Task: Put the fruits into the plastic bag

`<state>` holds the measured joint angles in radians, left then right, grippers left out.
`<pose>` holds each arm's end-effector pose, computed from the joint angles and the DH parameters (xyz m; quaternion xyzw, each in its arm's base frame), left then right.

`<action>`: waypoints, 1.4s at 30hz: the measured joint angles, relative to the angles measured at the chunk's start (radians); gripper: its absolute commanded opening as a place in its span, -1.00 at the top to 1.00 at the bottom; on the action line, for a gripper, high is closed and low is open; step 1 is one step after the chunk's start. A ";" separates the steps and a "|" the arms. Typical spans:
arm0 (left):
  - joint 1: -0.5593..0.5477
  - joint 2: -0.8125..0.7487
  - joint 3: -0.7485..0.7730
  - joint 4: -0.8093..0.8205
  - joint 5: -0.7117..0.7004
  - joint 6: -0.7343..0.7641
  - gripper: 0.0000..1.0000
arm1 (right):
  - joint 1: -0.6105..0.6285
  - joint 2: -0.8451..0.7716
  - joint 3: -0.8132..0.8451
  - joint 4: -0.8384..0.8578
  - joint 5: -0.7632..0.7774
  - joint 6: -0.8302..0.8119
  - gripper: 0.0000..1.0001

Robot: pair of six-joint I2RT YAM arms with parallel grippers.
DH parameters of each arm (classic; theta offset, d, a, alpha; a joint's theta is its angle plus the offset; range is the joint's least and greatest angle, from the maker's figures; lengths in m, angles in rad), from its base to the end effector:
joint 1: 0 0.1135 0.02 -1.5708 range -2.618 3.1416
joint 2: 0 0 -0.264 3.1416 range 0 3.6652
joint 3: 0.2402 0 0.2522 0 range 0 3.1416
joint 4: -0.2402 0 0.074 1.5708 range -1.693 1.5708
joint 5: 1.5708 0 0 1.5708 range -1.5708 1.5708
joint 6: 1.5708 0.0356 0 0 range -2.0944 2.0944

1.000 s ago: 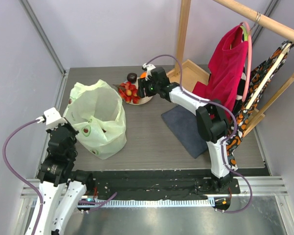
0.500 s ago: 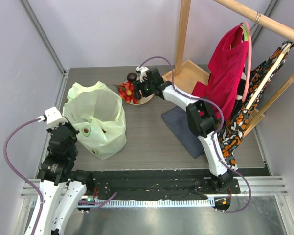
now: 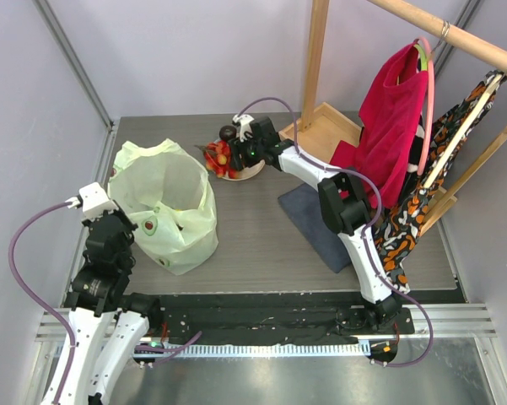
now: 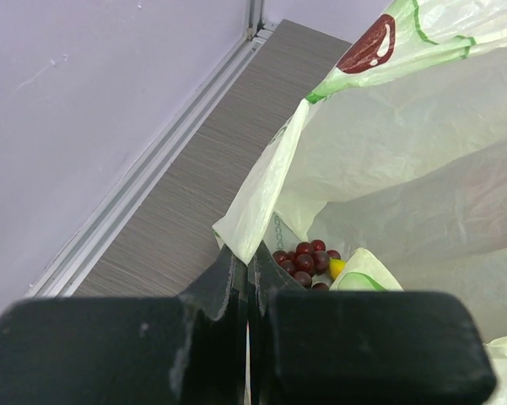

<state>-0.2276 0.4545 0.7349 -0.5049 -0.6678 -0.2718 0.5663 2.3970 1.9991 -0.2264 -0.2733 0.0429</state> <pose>0.1034 -0.0013 0.3321 -0.2206 0.7340 0.1027 0.6341 0.4599 0.3038 0.1895 -0.2881 0.8357 0.2511 0.3944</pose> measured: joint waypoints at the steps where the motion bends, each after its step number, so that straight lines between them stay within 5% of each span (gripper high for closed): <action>1: 0.000 0.000 0.000 0.000 0.003 0.000 1.00 | 0.000 0.001 0.004 0.000 -0.002 0.000 -0.22; 10: 0.000 0.003 0.000 0.000 0.011 0.000 1.00 | 0.006 0.016 0.035 0.001 -0.006 -0.012 -0.10; 25: 0.000 0.003 0.000 0.000 0.015 0.000 1.00 | 0.010 0.035 0.052 0.011 -0.014 -0.023 0.77; 42: 0.000 -0.013 0.000 0.001 0.031 0.000 1.00 | 0.026 -0.120 -0.076 0.063 -0.071 -0.010 0.98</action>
<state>-0.2276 0.4416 0.7349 -0.5041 -0.6365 -0.2722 0.5926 2.2772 1.9236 -0.1635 -0.3439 0.0330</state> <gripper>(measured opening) 0.011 0.475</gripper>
